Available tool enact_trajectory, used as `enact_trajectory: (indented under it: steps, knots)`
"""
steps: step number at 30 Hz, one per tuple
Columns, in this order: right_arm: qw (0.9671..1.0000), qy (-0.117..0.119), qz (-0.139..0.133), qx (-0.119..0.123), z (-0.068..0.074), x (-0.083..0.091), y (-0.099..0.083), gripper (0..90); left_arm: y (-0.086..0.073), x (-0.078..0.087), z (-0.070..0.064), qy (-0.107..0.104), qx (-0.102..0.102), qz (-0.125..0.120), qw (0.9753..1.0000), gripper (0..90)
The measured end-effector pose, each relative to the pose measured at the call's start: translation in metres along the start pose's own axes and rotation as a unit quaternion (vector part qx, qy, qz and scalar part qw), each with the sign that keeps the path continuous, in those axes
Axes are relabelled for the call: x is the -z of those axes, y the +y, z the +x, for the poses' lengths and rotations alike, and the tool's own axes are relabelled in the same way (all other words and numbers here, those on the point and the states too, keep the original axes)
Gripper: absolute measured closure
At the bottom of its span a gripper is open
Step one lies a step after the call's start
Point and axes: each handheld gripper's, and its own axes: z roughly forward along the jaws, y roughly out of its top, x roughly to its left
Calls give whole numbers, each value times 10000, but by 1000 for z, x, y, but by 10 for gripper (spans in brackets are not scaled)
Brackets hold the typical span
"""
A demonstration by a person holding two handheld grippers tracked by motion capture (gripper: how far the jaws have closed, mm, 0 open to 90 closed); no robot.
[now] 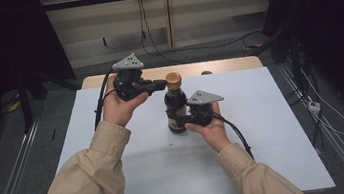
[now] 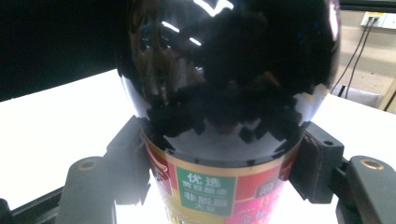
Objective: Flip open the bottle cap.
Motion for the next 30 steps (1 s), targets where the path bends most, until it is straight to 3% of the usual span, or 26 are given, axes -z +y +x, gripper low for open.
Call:
enact_trajectory:
  steps: [6, 18, 21, 24, 25, 26, 27, 28, 30]
  knots:
    - [10000, -56, 6, -35, 0, 0, 0, 324, 1, -3, -1, -18, 160, -41, 9999, 900]
    - [10000, -32, -3, -72, -3, 1, -1, 325, 3, -7, -4, 46, 119, -84, 9999, 900]
    - [10000, -30, -3, -68, -3, 1, -1, 324, 2, -7, -4, 36, 187, -102, 9998, 900]
    - [10000, -11, 11, -60, -4, 1, -1, 324, 4, -7, -5, 104, 99, -50, 9999, 900]
    - [10000, -4, 15, -49, -4, 1, -1, 324, 4, -6, -5, 68, 104, -163, 9998, 900]
    - [10000, 5, 32, -55, -4, 1, -1, 324, 7, -3, -5, -87, 218, -449, 9987, 900]
    - [10000, 16, 23, -28, -3, 1, -1, 325, 13, 2, -8, -99, 173, -599, 9980, 900]
    - [10000, 8, 42, 80, -1, -1, 0, 325, 21, 5, -11, -123, 113, -636, 9978, 900]
    - [9997, -42, 65, 210, 5, -4, 2, 322, 34, 2, -20, 32, -11, -399, 9992, 900]
